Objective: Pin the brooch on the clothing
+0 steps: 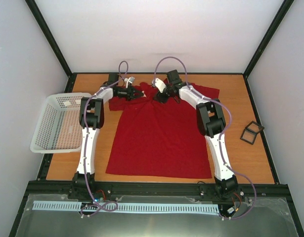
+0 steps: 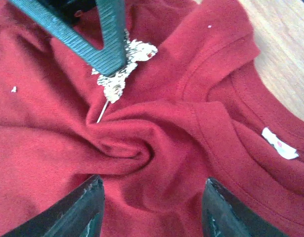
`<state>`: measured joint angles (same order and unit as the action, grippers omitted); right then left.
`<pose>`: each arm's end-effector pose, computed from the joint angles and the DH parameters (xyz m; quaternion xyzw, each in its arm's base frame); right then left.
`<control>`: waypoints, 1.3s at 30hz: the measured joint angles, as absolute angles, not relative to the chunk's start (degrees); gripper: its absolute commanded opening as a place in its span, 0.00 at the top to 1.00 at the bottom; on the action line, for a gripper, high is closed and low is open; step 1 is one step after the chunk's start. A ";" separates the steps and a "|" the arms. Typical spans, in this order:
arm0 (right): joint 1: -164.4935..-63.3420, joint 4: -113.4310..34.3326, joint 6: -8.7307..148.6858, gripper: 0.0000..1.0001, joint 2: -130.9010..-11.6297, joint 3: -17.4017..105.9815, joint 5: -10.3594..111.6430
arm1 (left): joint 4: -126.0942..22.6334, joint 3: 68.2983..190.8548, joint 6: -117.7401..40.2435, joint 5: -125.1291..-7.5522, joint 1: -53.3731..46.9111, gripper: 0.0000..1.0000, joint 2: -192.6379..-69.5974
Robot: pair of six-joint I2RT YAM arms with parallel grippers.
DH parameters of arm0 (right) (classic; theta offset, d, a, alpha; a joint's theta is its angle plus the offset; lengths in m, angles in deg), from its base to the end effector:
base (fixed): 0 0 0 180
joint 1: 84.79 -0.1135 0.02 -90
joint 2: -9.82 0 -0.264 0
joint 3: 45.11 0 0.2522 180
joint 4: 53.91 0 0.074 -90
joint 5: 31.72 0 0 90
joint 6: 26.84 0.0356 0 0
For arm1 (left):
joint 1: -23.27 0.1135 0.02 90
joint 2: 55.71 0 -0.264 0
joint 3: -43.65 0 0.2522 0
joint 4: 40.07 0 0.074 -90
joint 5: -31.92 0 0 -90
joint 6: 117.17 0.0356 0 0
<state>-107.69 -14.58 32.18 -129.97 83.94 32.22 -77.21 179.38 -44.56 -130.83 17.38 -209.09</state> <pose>0.4890 0.2235 0.1557 -0.4835 0.7815 0.1879 0.3468 0.5387 -0.0898 0.0862 0.1016 0.7816 -0.6028 0.1245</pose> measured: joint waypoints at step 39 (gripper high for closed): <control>-109.67 -5.86 11.92 0.53 -139.00 99.04 28.94 | -77.06 179.38 -45.76 -133.34 17.73 0.99 -209.09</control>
